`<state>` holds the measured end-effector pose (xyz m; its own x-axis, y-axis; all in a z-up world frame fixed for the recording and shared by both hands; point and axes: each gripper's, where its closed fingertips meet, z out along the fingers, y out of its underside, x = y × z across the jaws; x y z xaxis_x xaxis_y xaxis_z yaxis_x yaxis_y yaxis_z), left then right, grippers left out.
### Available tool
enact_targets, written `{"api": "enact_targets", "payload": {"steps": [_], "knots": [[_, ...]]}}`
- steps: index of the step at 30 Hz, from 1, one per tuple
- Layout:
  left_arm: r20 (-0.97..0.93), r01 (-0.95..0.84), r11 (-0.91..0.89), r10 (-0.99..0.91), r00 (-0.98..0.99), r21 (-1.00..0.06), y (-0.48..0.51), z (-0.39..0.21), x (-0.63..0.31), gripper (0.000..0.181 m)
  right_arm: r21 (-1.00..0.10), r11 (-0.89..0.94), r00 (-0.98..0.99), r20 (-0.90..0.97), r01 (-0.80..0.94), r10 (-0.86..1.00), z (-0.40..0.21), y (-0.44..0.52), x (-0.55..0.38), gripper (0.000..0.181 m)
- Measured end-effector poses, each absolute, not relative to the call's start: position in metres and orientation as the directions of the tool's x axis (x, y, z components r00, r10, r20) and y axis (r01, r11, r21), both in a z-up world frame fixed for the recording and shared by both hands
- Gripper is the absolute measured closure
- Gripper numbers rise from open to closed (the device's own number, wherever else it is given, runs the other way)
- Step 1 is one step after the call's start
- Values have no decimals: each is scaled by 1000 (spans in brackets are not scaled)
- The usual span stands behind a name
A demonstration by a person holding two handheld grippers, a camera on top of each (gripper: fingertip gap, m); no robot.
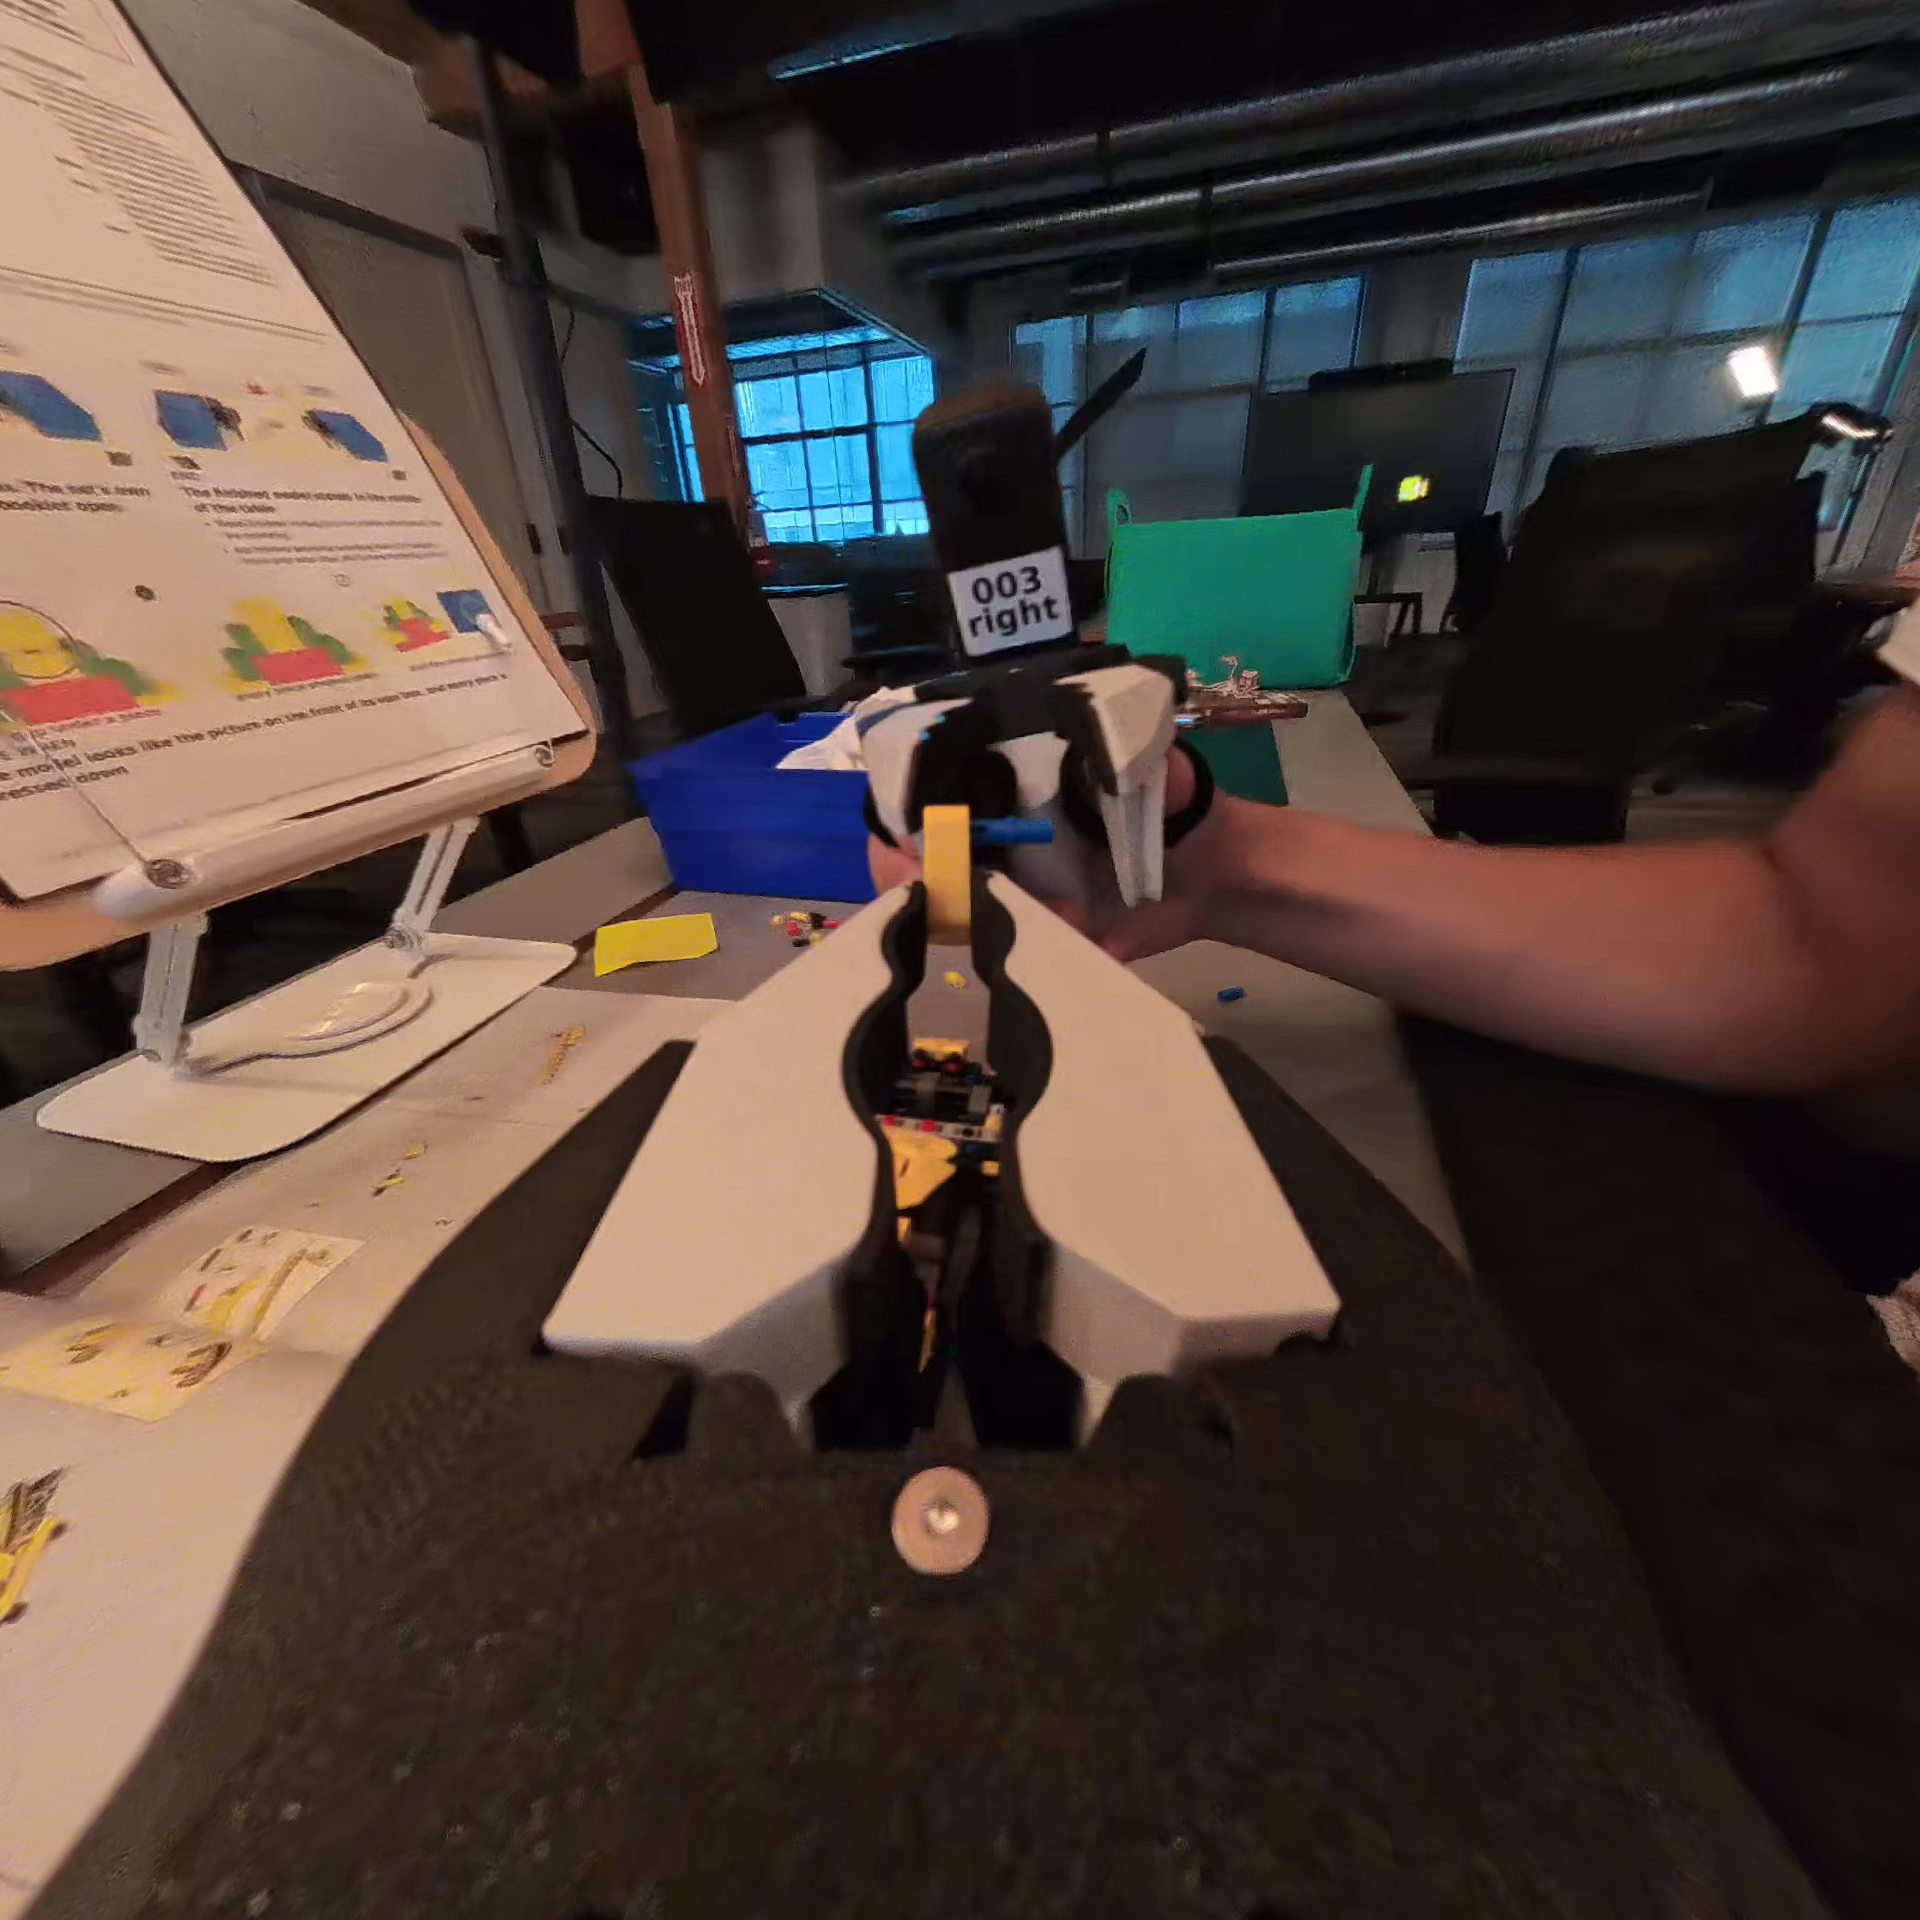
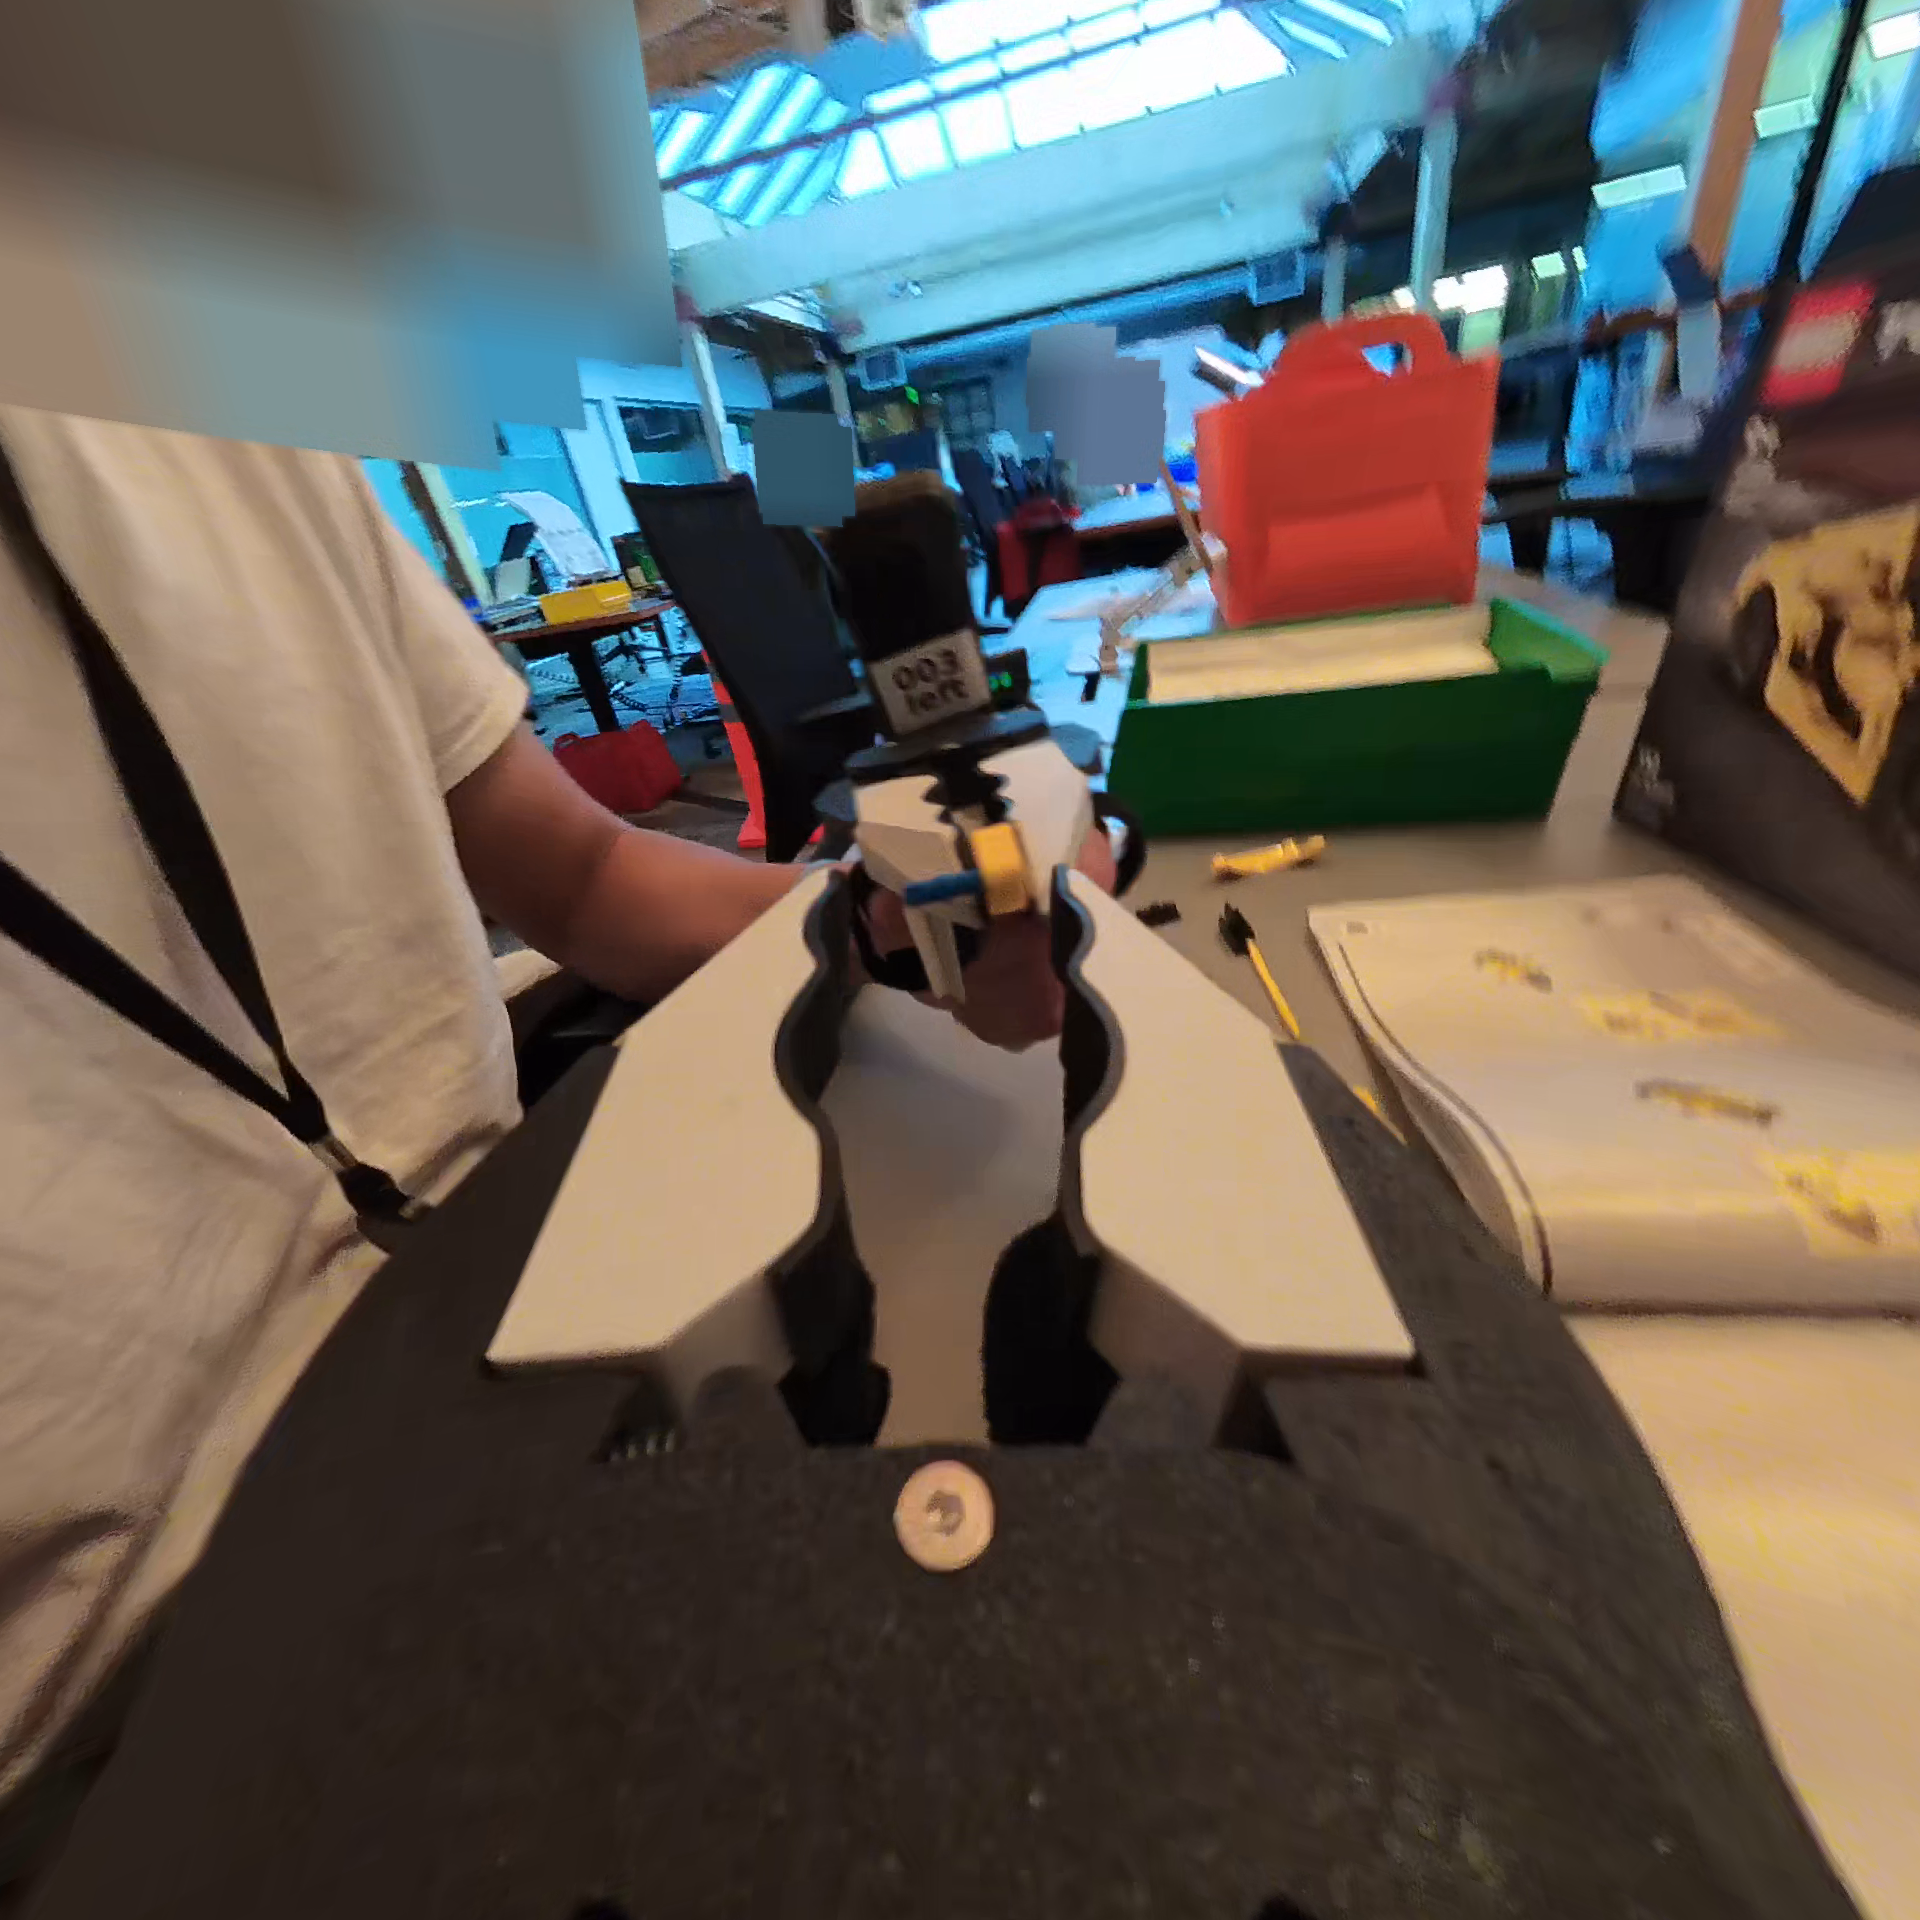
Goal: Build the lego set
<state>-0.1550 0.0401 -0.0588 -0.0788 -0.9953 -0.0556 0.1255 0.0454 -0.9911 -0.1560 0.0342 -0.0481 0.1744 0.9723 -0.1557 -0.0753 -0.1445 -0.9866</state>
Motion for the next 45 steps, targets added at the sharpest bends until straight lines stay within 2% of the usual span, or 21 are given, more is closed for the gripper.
{"api": "enact_targets", "payload": {"steps": [3,7,17,23,29,31,35,45], "knots": [[-64,97,52,-989,-130,-994,30,-64,-153,174,-998,-42,178,-49,-44,983,-49,27,-165,145],[-67,66,56,-984,-166,-996,24,-70,-151,174,-995,21,209,41,97,977,-63,25,-168,155],[-83,-49,96,-973,-215,-994,18,-91,-150,174,-943,33,212,108,330,971,-90,18,-164,157],[-111,-107,134,-973,-200,-985,19,-103,-148,174,-915,29,190,115,403,975,-103,19,-161,158],[-123,-155,155,-972,-198,-976,23,-110,-149,174,-909,-31,200,59,415,978,-109,23,-162,157],[-123,-167,159,-971,-206,-973,24,-112,-150,174,-902,7,251,128,433,959,-110,31,-161,141],[-100,-161,135,-973,-207,-978,25,-110,-151,174,-902,80,218,188,424,958,-107,25,-165,158],[-46,-153,82,-974,-223,-985,25,-108,-153,174,-902,153,217,257,404,942,-101,26,-169,157]]}}
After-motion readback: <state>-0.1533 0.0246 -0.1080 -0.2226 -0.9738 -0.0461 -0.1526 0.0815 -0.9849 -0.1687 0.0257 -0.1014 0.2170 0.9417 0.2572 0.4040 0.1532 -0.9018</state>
